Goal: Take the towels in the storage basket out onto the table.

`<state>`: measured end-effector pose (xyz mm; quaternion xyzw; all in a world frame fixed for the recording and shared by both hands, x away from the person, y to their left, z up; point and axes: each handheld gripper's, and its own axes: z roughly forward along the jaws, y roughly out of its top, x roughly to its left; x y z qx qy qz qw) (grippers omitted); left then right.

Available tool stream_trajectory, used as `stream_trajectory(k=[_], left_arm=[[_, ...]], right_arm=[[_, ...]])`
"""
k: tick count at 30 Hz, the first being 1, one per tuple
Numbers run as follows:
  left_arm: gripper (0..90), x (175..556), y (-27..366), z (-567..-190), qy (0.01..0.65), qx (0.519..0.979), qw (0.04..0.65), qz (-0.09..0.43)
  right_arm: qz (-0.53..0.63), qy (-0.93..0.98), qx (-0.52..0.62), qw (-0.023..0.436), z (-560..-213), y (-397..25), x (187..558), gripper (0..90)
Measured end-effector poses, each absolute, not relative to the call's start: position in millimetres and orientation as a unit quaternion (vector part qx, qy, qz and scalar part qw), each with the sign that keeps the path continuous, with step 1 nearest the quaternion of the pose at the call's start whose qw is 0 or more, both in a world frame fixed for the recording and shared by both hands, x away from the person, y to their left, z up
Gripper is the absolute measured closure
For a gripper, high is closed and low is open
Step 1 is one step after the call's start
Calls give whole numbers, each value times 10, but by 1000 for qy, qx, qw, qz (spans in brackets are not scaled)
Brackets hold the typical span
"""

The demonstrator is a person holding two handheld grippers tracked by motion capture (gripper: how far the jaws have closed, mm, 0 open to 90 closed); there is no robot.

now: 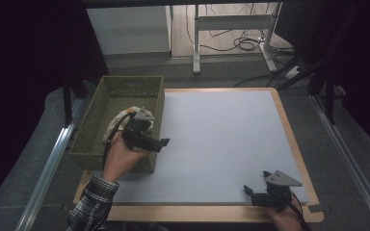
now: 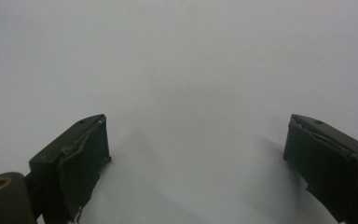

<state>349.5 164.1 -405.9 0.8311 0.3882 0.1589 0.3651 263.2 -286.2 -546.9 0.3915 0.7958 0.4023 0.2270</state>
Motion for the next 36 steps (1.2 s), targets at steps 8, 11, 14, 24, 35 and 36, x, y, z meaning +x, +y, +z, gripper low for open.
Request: stream_trajectory(k=[8,11,14,24,35,36], left_arm=[[50,3648,1935,-4060,421,804,376,190],[58,3707,2046,-4071,427,797,375,206],[58,3780,2154,-4105,436,790,373,216],[63,4044,2522,-4245,476,770,351,240],[66,4299,2636,-4410,511,772,302,227],[67,4325,2639,-4425,516,772,295,226]], right_arm=[[402,796,392,227,-5469,-2862,2633,68],[402,796,392,227,-5469,-2862,2633,68],[402,796,392,227,-5469,-2862,2633,68],[402,796,392,227,-5469,-2862,2633,68],[403,796,391,227,-5469,-2862,2633,68],[403,796,392,227,-5469,-2862,2633,68]])
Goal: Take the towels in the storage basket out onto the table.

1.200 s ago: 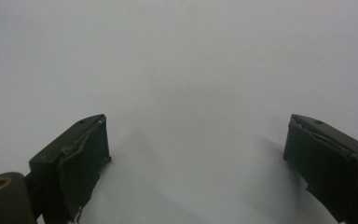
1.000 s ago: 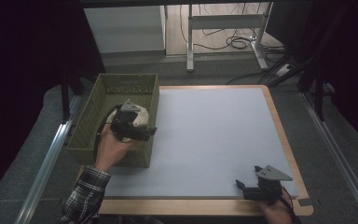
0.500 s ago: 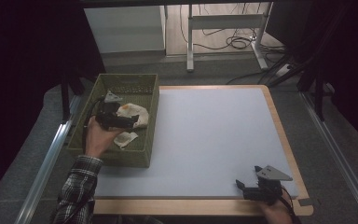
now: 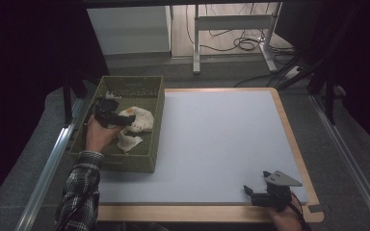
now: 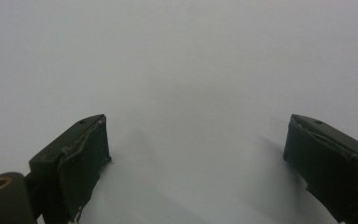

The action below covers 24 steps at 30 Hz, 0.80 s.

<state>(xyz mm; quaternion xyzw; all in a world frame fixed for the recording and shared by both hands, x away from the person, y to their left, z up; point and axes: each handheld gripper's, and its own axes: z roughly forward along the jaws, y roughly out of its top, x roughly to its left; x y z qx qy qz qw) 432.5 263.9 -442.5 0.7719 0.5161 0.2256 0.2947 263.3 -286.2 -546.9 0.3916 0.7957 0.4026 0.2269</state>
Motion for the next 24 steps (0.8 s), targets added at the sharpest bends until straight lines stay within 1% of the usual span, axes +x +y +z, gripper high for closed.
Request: stream_trajectory(k=[2,5,9,10,12,14,17,19,24], left_arm=[[70,4377,2648,-4457,529,770,279,221],[107,4449,2672,-4502,549,765,265,208],[202,4519,2691,-4574,569,763,244,186],[242,4526,2693,-4585,572,763,239,183],[402,4525,2702,-4592,577,758,243,181],[555,4532,2720,-4602,582,756,252,160],[738,4529,2723,-4611,579,761,253,147],[797,4520,2731,-4601,576,762,259,143],[815,4463,2763,-4530,569,755,286,156]], right_arm=[[403,796,391,227,-5469,-2862,2633,68],[403,796,391,227,-5469,-2862,2633,68],[403,796,391,226,-5469,-2862,2634,68],[403,796,391,226,-5469,-2862,2634,69],[403,796,391,226,-5469,-2863,2634,68],[403,796,391,226,-5470,-2863,2634,68],[403,796,391,226,-5469,-2863,2634,68],[403,796,391,226,-5469,-2863,2634,68],[403,796,391,226,-5469,-2863,2634,68]])
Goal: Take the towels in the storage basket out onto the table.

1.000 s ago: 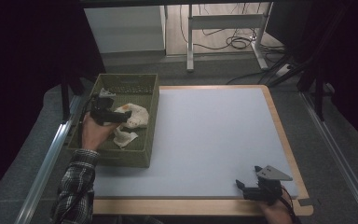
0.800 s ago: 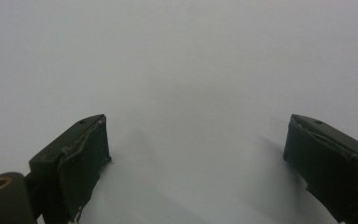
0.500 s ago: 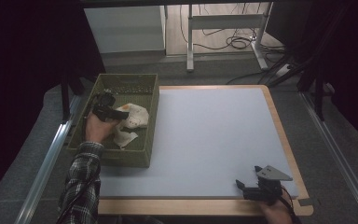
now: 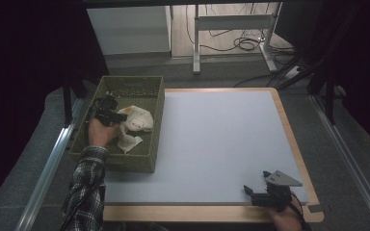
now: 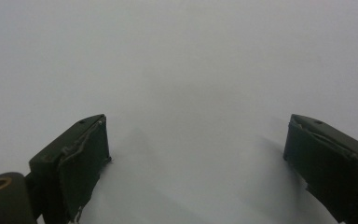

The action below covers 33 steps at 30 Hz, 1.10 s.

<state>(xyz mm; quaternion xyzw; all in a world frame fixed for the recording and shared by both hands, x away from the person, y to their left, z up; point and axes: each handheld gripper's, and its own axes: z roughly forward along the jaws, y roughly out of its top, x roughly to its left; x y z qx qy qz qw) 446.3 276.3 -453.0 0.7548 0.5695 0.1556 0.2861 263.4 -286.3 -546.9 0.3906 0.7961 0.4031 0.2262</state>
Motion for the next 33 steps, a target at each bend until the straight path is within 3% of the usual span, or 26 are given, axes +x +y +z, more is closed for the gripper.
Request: stream_trajectory(k=[20,33], left_arm=[[814,4132,2879,-4181,525,711,412,221],[812,4013,2853,-3824,497,695,452,256]], right_arm=[[403,796,391,227,-5469,-2862,2633,68],[402,796,392,227,-5469,-2862,2632,68]])
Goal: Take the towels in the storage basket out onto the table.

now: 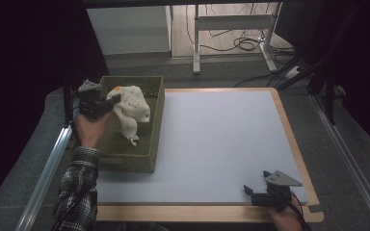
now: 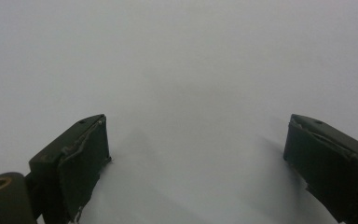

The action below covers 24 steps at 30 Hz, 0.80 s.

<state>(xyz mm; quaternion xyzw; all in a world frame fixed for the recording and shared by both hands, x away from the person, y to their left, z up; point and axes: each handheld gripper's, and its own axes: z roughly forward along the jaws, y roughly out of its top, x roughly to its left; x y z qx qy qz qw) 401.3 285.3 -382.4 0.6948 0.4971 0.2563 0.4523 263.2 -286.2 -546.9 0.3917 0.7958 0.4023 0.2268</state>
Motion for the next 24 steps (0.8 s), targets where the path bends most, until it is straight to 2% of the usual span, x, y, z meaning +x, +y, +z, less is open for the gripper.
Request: stream_trajectory(k=[24], left_arm=[[813,3983,2551,-3215,452,703,477,272]], right_arm=[[403,796,391,227,-5469,-2862,2633,68]])
